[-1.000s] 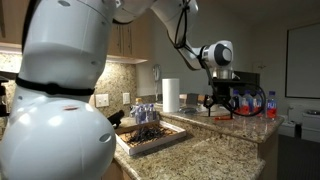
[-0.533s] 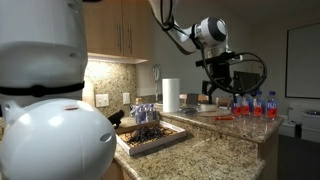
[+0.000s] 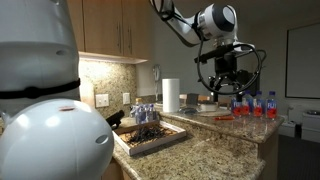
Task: Pick up all the black objects on the table and put them on the cover box
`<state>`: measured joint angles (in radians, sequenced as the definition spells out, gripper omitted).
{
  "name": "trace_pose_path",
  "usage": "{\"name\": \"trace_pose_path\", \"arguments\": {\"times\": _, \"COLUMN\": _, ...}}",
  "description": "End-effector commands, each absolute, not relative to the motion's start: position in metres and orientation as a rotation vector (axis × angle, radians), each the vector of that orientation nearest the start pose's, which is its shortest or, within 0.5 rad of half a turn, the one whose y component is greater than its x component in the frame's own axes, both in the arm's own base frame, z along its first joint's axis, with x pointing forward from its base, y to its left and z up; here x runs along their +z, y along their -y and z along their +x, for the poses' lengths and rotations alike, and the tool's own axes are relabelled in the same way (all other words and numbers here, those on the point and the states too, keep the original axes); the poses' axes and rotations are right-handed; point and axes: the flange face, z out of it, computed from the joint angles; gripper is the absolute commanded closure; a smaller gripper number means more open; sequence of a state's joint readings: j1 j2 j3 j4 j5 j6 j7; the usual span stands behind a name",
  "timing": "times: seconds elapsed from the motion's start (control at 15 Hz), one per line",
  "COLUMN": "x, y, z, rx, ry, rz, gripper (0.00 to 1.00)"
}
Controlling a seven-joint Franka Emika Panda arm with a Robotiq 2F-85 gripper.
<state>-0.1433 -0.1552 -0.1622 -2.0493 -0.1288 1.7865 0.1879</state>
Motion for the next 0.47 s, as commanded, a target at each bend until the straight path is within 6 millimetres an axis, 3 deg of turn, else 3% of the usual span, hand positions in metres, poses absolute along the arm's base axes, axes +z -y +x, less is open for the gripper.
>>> {"name": "trace_pose_path", "arguments": {"times": 0.0, "x": 0.4983, "y": 0.1675, "z": 0.4716, "rx": 0.169, "ry": -0.748, "rz": -3.135, "gripper": 0.00}}
{"name": "trace_pose_path", "arguments": {"times": 0.4, "x": 0.4979, "y": 0.1734, "z": 0.4705, "rx": 0.149, "ry": -0.771, "rz": -3.123, "gripper": 0.00}}
